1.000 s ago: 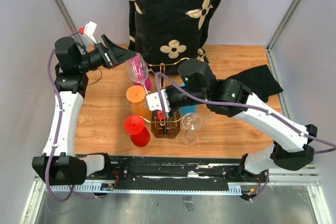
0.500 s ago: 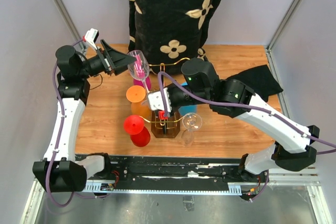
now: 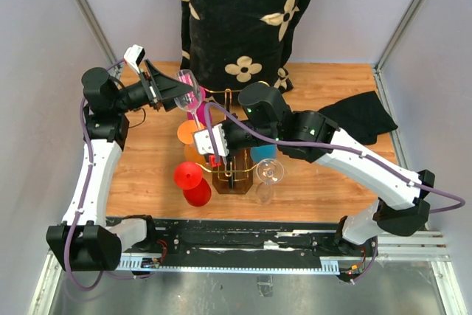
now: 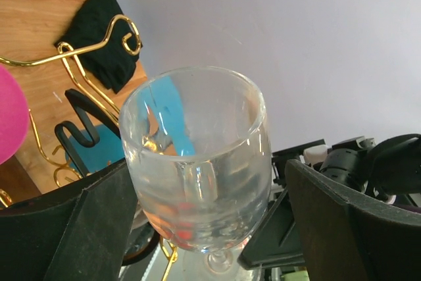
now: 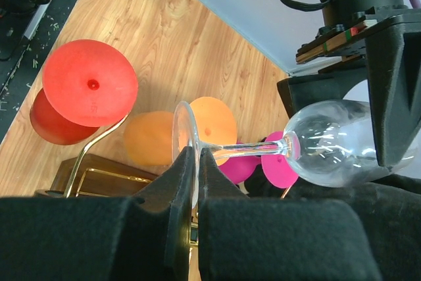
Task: Take the wine glass off the wine glass rack
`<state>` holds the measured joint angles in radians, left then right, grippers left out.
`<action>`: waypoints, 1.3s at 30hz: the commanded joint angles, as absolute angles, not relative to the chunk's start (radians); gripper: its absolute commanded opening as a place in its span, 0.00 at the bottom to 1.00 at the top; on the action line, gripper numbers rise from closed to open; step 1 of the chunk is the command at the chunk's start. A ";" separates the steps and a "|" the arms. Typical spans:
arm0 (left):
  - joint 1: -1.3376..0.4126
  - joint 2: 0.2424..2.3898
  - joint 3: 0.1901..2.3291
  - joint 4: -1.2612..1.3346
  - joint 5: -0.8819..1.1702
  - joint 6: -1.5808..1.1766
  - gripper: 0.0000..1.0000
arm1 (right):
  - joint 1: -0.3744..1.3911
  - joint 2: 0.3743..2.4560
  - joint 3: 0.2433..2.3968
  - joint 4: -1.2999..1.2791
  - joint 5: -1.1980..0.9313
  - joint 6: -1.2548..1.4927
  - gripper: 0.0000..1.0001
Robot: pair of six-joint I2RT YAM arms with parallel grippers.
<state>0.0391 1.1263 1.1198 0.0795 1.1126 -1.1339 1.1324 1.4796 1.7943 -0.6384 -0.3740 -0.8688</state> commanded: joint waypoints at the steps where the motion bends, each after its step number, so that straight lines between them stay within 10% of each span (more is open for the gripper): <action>1: 0.034 1.115 1.154 0.012 1.135 -1.085 0.90 | 1.141 1.488 1.852 -0.582 -0.367 -0.901 0.01; 15: 0.032 1.139 1.236 -0.231 1.062 -0.871 0.71 | 1.141 1.474 1.829 -0.566 -0.325 -0.877 0.01; 22: 0.032 1.142 1.253 -0.192 1.055 -0.914 0.66 | 1.141 1.447 1.785 -0.515 -0.282 -0.846 0.70; 39: 0.092 1.266 1.492 -0.328 0.807 -0.784 0.62 | 1.107 1.238 1.605 -0.403 0.004 -0.717 1.00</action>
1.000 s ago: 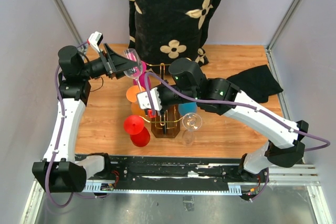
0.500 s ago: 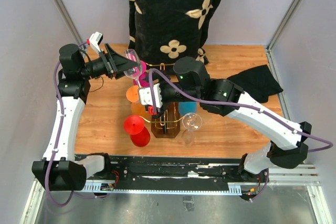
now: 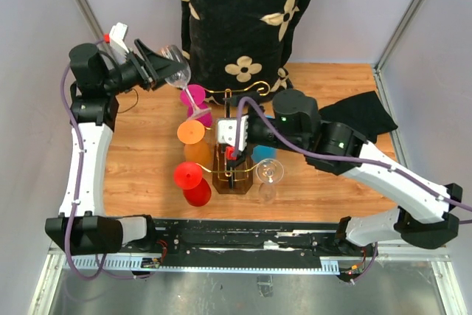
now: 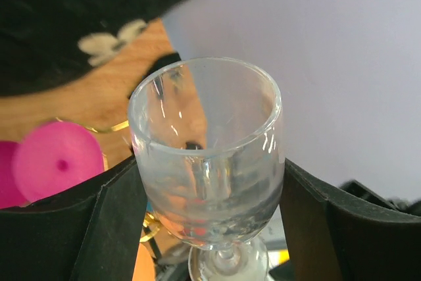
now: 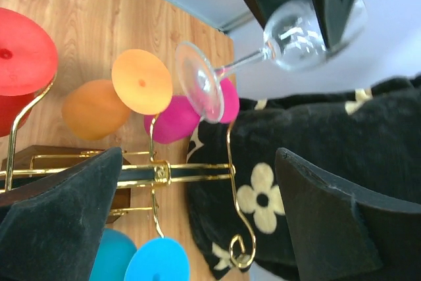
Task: Take the wine glass off the wine glass rack
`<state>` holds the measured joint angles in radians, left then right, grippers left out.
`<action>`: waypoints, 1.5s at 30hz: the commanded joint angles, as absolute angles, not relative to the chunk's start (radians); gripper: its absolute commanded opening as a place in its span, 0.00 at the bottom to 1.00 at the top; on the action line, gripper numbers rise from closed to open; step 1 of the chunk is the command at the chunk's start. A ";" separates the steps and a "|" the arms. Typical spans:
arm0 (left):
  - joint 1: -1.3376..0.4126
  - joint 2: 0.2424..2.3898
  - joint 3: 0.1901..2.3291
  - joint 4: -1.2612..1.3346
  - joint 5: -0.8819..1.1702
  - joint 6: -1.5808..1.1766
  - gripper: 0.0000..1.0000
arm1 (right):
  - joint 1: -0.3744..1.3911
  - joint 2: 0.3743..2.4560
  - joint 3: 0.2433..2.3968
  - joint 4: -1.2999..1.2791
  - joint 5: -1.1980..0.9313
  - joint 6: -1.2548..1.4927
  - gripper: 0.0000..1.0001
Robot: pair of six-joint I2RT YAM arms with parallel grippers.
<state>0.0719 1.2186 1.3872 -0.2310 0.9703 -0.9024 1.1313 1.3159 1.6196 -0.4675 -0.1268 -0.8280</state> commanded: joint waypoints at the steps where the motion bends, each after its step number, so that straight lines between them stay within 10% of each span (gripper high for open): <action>1: 0.091 1.280 1.518 -0.357 0.752 -0.750 0.62 | 1.091 1.219 1.597 -0.408 0.014 -0.692 1.00; 20: 0.086 1.325 1.418 -0.184 -0.381 -0.343 0.62 | 0.887 1.004 1.273 -0.247 -0.028 -0.487 1.00; 29: 0.052 1.304 1.029 0.285 -0.547 -0.155 0.62 | 0.692 1.140 1.628 -0.318 -0.144 0.226 0.98; 45: 0.038 1.548 0.857 0.778 -0.789 -0.058 0.62 | 0.690 1.065 1.455 0.228 -0.147 0.693 0.98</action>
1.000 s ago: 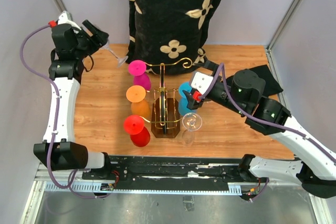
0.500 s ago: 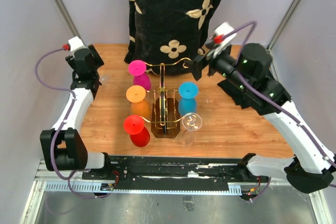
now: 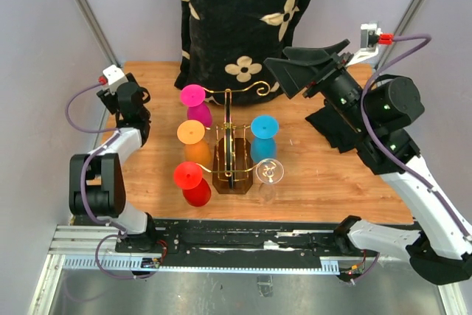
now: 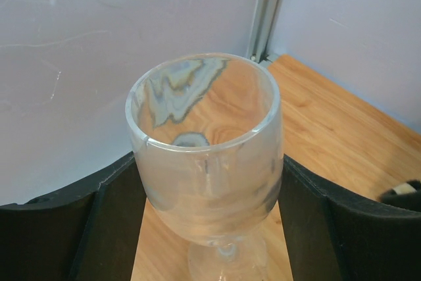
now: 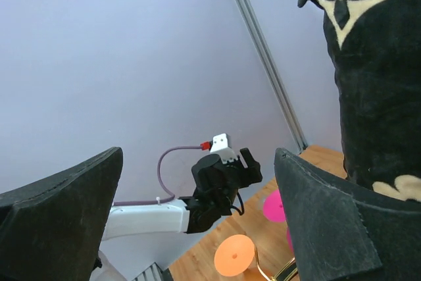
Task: Take the wine glass off the wine glass rack
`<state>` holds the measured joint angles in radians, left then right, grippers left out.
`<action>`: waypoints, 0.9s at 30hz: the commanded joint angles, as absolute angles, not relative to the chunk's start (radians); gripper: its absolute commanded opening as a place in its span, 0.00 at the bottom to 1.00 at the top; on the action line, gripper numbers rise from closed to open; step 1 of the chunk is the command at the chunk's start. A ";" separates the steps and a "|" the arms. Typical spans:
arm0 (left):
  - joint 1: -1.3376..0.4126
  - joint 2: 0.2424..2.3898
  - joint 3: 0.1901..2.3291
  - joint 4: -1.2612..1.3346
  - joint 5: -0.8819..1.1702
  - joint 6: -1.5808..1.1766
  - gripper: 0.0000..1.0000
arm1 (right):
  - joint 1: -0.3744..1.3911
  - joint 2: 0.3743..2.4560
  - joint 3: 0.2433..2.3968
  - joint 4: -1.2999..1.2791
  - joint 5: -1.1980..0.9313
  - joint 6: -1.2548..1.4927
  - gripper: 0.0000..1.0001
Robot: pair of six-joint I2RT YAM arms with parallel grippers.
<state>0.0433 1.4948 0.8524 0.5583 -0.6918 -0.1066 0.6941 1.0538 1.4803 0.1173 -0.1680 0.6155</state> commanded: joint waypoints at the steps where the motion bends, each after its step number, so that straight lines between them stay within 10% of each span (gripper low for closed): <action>1: 0.038 1.569 0.862 0.796 -0.798 -0.050 0.63 | 0.690 1.065 1.450 0.238 -0.140 0.686 0.98; 27: 0.025 1.826 0.943 0.940 -0.843 -0.054 0.62 | 0.584 1.078 1.305 0.299 -0.080 0.694 0.98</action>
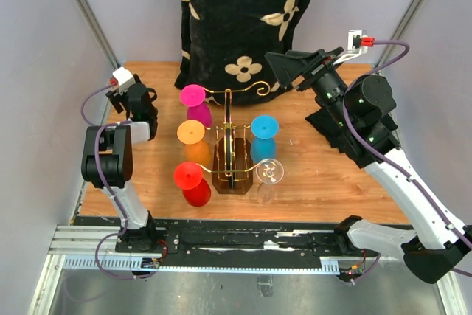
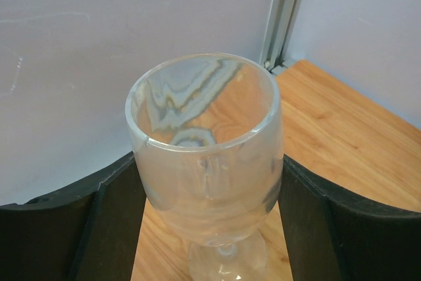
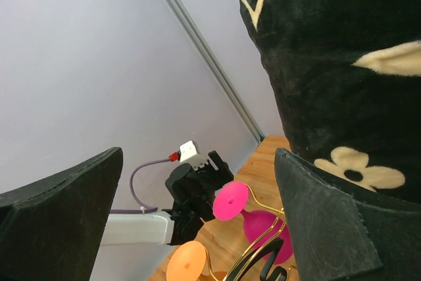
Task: Take the wine glass off the wine glass rack
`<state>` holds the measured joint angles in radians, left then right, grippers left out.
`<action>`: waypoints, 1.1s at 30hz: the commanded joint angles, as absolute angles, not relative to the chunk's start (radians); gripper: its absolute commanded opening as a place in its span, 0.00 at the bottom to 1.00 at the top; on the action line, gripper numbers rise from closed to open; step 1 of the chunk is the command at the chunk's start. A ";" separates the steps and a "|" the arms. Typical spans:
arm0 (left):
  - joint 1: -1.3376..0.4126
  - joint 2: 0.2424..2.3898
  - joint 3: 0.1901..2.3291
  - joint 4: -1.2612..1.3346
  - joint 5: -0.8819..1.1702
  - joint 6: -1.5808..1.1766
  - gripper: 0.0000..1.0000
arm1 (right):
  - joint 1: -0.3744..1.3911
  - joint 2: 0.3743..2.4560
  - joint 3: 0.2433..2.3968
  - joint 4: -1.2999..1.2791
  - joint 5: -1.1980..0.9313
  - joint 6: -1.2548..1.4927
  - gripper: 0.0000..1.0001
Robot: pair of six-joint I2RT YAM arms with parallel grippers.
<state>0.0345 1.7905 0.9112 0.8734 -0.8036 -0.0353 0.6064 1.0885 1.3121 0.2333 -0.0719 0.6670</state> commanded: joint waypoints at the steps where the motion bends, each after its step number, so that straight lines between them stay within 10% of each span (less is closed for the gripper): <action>1: 0.023 1.835 0.942 0.944 -0.849 -0.053 0.62 | 0.580 1.078 1.302 0.300 -0.080 0.692 0.98; 33: 0.013 1.963 1.011 1.013 -0.919 0.065 0.70 | 0.378 1.120 1.148 0.296 -0.160 0.797 0.98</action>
<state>0.0223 1.9335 0.9493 0.9630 -0.8722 0.0105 0.4175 1.1110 1.1664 0.2703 -0.1360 0.7643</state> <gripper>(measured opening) 0.753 0.984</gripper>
